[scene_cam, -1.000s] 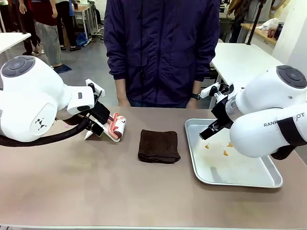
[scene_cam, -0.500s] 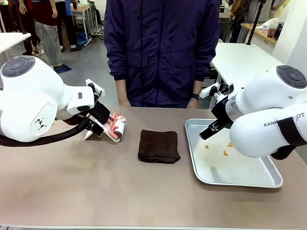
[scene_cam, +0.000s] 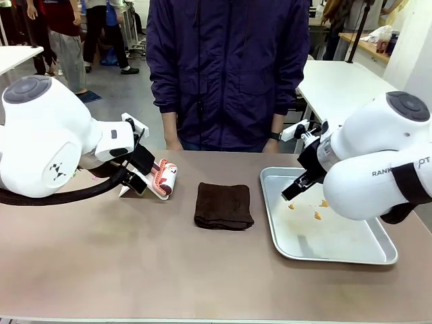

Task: Clean the surface of the table.
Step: Hold the Lint Roller with your left hand and the towel with your right hand.

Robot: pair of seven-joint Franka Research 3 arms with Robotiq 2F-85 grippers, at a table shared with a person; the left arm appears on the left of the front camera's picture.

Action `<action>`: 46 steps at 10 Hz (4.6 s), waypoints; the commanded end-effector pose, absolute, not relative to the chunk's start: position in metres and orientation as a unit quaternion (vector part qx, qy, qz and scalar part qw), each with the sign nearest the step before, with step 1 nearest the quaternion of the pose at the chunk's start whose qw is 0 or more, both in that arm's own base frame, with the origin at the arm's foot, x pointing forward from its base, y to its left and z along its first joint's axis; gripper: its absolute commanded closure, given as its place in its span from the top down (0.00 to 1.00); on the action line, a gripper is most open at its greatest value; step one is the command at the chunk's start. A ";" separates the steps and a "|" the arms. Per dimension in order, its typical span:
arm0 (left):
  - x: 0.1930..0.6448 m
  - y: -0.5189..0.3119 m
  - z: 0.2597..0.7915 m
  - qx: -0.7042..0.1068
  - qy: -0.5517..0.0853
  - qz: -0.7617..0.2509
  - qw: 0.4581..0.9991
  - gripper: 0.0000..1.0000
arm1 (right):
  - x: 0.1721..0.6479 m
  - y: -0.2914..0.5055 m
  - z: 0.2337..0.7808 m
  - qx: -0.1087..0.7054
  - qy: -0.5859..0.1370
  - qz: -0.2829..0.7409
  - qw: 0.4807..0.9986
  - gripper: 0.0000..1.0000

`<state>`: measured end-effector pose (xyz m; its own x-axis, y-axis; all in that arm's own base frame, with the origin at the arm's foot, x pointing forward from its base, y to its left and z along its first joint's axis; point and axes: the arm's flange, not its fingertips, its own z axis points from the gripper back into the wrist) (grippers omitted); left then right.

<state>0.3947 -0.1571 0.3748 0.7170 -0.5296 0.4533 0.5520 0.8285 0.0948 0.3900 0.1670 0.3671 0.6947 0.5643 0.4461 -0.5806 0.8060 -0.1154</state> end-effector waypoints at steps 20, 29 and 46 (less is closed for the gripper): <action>0.297 0.181 0.487 -0.491 -0.316 0.094 0.806 1.00 | 0.294 -0.185 0.401 0.590 -0.140 -0.182 0.774 1.00; 0.318 0.149 0.525 -0.432 -0.283 0.029 0.856 1.00 | 0.307 -0.119 0.435 0.480 -0.177 -0.165 0.843 1.00; 0.526 -0.022 0.440 -0.350 -0.088 -0.088 0.928 1.00 | 0.405 0.244 0.394 0.229 -0.129 -0.089 0.961 1.00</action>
